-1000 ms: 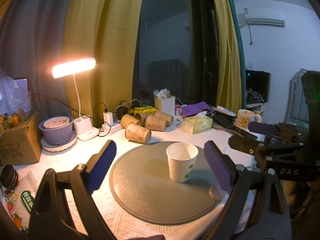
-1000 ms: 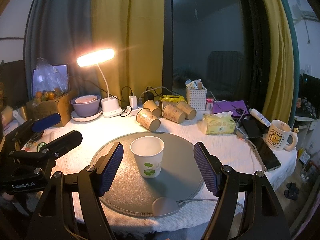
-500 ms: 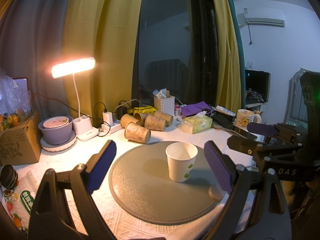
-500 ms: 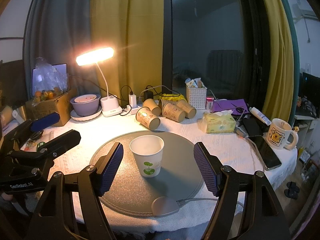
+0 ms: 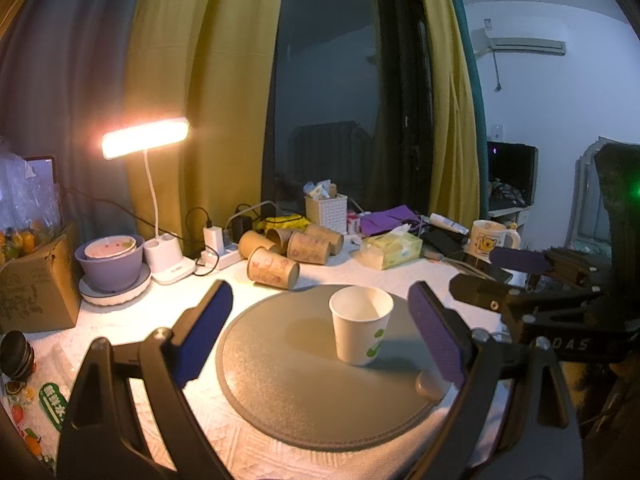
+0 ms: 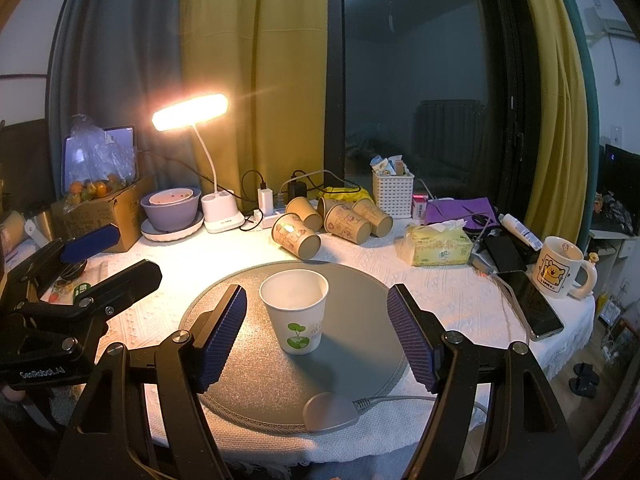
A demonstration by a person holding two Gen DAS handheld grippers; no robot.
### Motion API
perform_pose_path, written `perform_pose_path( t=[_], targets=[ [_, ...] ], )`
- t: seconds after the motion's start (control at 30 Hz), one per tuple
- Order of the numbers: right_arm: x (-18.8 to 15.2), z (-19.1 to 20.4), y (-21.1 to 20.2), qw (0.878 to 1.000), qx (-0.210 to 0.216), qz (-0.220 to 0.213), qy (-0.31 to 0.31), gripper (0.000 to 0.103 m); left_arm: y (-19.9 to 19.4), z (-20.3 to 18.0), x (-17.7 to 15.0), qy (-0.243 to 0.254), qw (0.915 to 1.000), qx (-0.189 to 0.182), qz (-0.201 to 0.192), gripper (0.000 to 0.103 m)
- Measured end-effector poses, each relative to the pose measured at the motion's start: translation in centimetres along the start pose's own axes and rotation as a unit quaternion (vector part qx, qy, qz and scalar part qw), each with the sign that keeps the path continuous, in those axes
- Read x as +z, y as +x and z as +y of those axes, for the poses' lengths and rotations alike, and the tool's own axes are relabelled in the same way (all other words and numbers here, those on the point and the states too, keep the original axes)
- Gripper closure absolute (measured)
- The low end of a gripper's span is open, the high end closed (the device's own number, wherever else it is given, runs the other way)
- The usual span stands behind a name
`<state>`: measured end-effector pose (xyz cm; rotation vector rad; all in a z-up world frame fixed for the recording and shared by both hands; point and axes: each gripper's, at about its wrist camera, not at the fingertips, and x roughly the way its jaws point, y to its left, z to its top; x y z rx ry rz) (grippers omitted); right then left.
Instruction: Flip cup upright
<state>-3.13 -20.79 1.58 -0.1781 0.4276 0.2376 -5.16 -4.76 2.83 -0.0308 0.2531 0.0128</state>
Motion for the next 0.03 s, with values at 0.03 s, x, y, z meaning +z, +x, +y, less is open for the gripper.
perform_pose_path(
  t=[0.03],
  targets=[
    [-0.1,0.02,0.06,1.0,0.0,0.001,-0.001,0.027,0.01,-0.04,-0.07,0.0,1.0,-0.003,0.0,0.013]
  ],
)
